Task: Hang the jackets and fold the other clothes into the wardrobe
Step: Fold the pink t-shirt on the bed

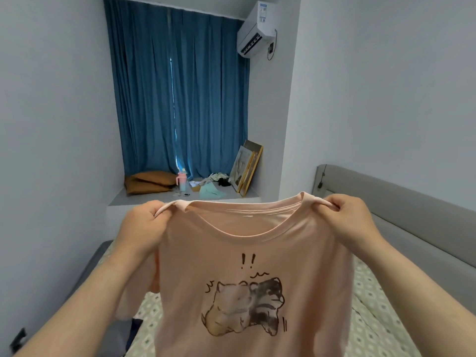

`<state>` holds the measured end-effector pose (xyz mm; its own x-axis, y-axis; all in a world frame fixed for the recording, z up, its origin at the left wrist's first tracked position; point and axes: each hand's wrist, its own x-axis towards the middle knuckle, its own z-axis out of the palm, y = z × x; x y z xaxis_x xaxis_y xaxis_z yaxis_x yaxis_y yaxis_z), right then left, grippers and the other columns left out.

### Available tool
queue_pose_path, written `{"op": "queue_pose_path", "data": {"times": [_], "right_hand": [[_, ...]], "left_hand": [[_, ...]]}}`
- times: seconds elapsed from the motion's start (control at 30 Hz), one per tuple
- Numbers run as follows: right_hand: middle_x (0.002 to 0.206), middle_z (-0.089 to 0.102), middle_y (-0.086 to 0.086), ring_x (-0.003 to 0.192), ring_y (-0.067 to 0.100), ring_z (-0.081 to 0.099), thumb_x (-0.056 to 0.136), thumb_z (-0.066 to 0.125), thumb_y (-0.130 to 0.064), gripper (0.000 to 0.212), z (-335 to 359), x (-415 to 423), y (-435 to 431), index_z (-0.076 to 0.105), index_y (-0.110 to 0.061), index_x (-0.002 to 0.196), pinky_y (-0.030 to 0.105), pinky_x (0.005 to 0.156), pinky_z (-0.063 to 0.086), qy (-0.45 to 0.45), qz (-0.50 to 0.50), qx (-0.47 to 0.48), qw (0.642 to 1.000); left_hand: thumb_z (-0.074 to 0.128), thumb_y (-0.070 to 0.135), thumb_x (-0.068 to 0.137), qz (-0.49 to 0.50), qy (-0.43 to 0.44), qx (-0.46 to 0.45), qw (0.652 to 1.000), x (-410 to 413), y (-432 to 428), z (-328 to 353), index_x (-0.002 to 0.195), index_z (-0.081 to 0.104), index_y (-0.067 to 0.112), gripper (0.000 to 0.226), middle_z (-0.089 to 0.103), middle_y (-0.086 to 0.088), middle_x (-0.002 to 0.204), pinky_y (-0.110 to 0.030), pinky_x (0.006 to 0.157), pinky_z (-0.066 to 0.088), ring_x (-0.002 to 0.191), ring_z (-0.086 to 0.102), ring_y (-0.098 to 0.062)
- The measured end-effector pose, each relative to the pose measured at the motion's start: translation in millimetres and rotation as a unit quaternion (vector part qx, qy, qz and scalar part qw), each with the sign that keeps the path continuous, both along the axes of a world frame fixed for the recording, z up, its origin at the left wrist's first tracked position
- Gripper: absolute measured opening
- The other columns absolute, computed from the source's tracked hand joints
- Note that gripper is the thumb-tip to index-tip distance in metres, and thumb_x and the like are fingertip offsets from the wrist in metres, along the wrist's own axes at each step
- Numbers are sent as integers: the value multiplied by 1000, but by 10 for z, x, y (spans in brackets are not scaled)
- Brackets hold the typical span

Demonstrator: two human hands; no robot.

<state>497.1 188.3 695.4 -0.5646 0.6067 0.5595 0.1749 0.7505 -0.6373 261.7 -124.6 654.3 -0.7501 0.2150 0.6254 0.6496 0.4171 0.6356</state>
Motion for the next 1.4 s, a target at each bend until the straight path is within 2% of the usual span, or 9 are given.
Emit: {"op": "queue_pose_path", "data": {"times": [0.17,0.27,0.43,0.57,0.7,1.0,1.2,1.3,1.4], "right_hand": [[66,60,13,61,19,47,88,66,-31,33,68,506,239,61,-8,65,32,56,33,25,12,8,1000],[61,59,6,63,22,52,85,67,-34,34,79,868,409,61,-10,62,31,56,36,27,14,15,999],[64,59,13,58,16,46,82,70,-37,37,152,1426,632,62,-5,66,30,55,35,35,46,17,998],[60,55,10,57,11,43,82,73,-35,35,256,1631,782,62,-7,63,30,56,34,57,66,11,996],[63,58,11,54,10,42,82,73,-35,36,83,1533,959,62,-6,63,30,54,33,43,65,8,997],[60,64,1,65,19,60,84,74,-30,29,-1652,358,1444,66,-9,65,36,63,45,-162,36,-43,985],[55,54,-10,61,14,55,88,68,-33,36,-3292,-450,1626,53,-22,57,32,54,35,-265,21,-87,960],[73,58,-6,76,18,53,97,57,-24,28,-3951,-747,1715,55,-25,69,30,65,29,-306,35,-77,948],[71,53,3,82,27,53,95,60,-16,29,-4596,-1053,1855,62,-22,66,31,70,27,-349,8,-69,934]], "left_hand": [[64,67,81,68,-7,-35,997,592,-7,96,55,52,6,68,52,-7,52,-33,50,34,52,46,-22],[61,75,76,73,-6,-59,996,1024,34,197,58,57,7,70,53,-4,52,-38,53,43,58,53,-23],[55,62,74,65,37,-43,996,1645,221,374,51,36,8,61,28,4,46,-31,49,26,49,31,-19],[58,55,73,42,28,-19,999,1873,407,425,49,34,13,54,24,6,48,-30,51,24,50,28,-20],[66,54,75,26,-37,-74,996,1738,552,232,47,35,18,55,26,8,44,-30,50,22,45,28,-12],[58,46,92,24,-144,-258,955,728,1074,-1597,47,42,13,58,49,0,46,-33,49,29,50,49,-15],[50,40,98,5,-278,-275,920,-9,1368,-3238,59,50,17,45,57,4,64,-34,59,37,68,57,-19],[46,29,98,-21,-342,-286,895,-278,1538,-3812,67,52,15,35,57,0,71,-36,63,37,75,57,-25],[50,27,93,27,-353,-293,888,-551,1683,-4411,71,65,17,28,56,-5,83,-34,70,36,83,52,-26]]}}
